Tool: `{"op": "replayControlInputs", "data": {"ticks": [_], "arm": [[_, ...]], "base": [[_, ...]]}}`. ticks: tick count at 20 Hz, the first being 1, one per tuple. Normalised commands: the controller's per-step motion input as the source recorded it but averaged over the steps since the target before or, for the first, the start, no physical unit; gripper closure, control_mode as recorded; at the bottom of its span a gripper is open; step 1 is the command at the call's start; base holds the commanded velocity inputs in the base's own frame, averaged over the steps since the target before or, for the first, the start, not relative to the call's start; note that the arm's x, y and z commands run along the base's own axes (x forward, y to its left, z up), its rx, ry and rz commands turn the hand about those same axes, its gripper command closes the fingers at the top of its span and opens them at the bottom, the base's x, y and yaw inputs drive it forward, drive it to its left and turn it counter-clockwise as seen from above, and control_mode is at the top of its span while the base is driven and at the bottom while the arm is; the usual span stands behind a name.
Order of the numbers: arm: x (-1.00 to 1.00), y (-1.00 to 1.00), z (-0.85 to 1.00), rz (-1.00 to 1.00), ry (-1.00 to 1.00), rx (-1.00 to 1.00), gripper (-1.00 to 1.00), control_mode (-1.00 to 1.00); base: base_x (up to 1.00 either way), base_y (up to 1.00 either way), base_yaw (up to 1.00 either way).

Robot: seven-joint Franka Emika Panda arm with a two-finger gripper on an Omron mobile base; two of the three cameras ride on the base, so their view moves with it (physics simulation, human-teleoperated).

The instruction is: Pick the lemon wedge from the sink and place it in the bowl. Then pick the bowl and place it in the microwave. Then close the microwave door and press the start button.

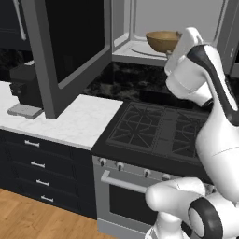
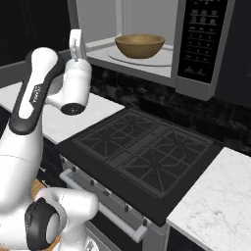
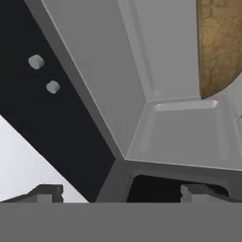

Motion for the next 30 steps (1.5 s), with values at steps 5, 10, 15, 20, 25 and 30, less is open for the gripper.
{"op": "replayControlInputs", "data": {"ticks": [5, 10, 15, 20, 25, 30], "arm": [[-1.0, 0.04, 0.58, 0.0, 0.26, -0.01, -1.0, -1.0], [-1.0, 0.0, 0.77, 0.0, 0.2, 0.0, -1.0, -1.0], [-1.0, -0.08, 0.91, 0.01, 0.1, 0.0, -1.0, -1.0], [-1.0, -0.13, 0.93, 0.04, 0.11, 0.0, -1.0, -1.0], [-1.0, 0.02, 0.39, 0.08, 0.3, -0.07, -1.0, -1.0], [-1.0, 0.39, -0.01, 0.03, 0.17, -0.14, -1.0, -1.0]], "base": [[0.0, 0.0, 0.0], [0.0, 0.0, 0.0], [0.0, 0.0, 0.0], [0.0, 0.0, 0.0], [0.0, 0.0, 0.0], [0.0, 0.0, 0.0]]}}
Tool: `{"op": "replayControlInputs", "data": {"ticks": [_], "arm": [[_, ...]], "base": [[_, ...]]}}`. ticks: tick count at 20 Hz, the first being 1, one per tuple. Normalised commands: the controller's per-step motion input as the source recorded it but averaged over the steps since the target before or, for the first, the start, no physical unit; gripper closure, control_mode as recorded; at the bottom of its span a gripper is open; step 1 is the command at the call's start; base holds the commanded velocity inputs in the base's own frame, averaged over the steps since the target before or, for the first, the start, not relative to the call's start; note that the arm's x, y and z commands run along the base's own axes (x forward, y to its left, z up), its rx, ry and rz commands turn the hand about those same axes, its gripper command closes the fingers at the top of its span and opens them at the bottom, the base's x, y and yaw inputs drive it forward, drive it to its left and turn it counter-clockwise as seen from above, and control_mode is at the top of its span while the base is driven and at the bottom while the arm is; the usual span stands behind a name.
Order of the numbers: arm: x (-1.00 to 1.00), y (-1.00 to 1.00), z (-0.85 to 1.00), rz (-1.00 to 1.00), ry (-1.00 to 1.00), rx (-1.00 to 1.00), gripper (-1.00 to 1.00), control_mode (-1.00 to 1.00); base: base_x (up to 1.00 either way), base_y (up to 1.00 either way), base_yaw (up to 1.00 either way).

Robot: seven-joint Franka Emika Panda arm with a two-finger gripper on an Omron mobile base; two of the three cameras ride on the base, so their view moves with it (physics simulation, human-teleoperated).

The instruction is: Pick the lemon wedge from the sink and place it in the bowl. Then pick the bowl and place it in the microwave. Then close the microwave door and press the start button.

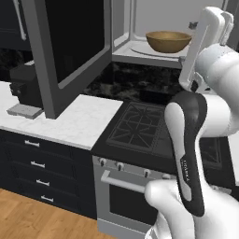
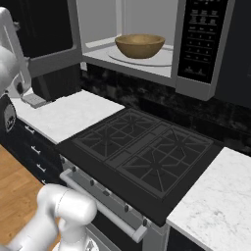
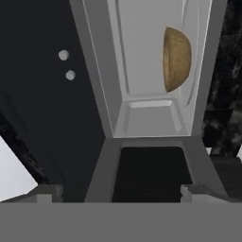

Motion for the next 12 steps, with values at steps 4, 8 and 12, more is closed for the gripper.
{"op": "replayControlInputs", "data": {"ticks": [4, 8, 12], "arm": [[-1.0, 0.52, -0.13, 0.0, 0.11, -0.09, -1.0, -1.0], [-1.0, 0.61, -0.31, 0.0, 0.0, 0.0, -1.0, -1.0], [-0.6, 0.63, -0.62, 0.0, 0.0, 0.0, -1.0, -1.0]], "base": [[0.0, 0.0, 0.0], [0.0, 0.0, 0.0], [0.0, 0.0, 0.0]]}}
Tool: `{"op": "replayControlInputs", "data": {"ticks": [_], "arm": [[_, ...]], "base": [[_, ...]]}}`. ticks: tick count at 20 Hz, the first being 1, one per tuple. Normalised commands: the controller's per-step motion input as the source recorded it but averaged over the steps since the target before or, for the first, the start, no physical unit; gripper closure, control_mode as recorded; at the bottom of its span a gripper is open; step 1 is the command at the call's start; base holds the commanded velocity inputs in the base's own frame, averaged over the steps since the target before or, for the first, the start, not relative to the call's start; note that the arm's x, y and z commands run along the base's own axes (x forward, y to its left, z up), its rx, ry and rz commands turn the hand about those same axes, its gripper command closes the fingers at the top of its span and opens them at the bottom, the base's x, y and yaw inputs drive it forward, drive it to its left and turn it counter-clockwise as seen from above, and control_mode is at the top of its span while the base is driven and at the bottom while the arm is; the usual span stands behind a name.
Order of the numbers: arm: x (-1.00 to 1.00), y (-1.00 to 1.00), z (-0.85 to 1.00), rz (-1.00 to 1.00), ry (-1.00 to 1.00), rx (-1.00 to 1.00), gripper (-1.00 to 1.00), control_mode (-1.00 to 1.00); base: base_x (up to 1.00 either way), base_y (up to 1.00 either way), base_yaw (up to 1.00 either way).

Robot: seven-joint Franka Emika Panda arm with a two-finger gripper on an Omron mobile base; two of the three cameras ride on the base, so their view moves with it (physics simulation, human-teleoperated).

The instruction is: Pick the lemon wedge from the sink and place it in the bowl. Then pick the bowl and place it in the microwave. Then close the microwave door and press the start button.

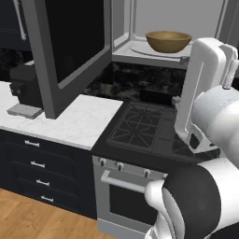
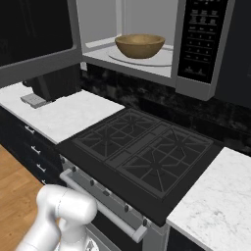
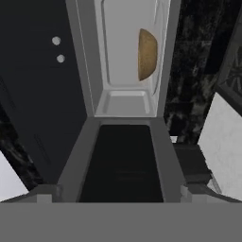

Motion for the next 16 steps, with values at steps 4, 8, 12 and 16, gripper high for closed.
{"op": "replayControlInputs", "data": {"ticks": [4, 8, 12, 16], "arm": [[-0.11, 0.67, -0.79, 0.0, 0.0, 0.0, -1.0, -1.0], [-0.02, 0.53, -0.85, 0.03, -0.02, 0.04, -1.0, -1.0], [0.03, 0.46, -0.77, 0.01, -0.09, 0.02, -1.0, -1.0], [0.43, 0.6, -0.52, 0.0, -0.15, 0.0, -1.0, -1.0]], "base": [[0.0, 0.0, 0.0], [0.0, 0.0, 0.0], [0.0, 0.0, 0.0], [0.0, 0.0, 0.0]]}}
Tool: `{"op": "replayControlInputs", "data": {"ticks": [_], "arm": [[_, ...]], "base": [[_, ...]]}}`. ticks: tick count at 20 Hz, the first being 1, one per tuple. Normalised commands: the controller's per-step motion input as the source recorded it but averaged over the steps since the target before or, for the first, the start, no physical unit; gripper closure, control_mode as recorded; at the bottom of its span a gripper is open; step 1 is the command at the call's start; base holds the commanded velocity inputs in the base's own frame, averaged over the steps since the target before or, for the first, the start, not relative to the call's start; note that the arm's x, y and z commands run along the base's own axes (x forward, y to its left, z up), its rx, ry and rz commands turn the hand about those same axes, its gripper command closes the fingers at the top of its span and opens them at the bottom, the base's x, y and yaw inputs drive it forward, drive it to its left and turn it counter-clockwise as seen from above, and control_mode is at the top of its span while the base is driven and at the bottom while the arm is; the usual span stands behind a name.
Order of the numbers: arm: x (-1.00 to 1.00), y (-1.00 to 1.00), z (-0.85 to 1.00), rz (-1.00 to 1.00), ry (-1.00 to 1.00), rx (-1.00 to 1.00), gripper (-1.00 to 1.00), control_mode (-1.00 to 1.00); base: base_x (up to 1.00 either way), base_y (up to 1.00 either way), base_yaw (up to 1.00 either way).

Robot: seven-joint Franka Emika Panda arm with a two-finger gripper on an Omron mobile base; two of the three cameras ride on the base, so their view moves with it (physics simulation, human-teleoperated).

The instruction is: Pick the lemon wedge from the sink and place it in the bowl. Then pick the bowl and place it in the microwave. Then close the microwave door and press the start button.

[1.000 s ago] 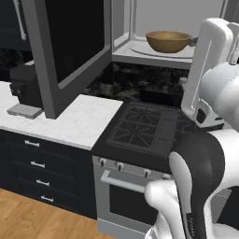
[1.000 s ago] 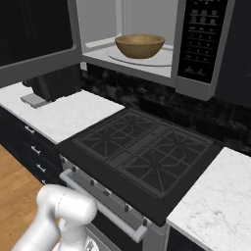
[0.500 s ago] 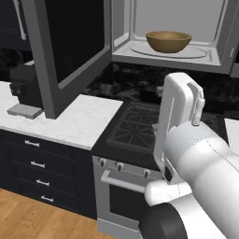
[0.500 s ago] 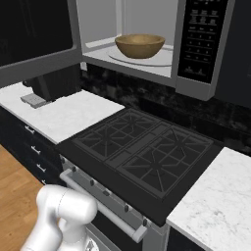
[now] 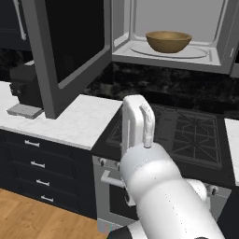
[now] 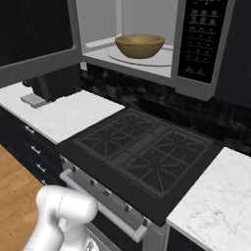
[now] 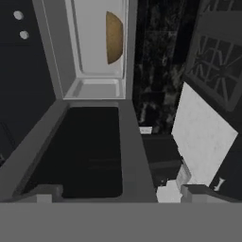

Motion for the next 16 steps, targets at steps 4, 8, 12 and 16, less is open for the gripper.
{"op": "replayControlInputs", "data": {"ticks": [4, 8, 12, 16], "arm": [[0.77, 0.77, -0.61, -0.01, -0.11, 0.0, -1.0, -1.0], [1.0, 0.66, -0.64, -0.01, -0.07, 0.0, -1.0, -1.0], [0.86, 0.82, -0.65, 0.0, -0.06, 0.0, -1.0, -1.0], [0.74, 0.75, -0.52, 0.0, 0.0, 0.0, -1.0, -1.0]], "base": [[0.0, 0.0, 0.0], [0.0, 0.0, 0.0], [0.0, 0.0, 0.0], [0.0, 0.0, 0.0]]}}
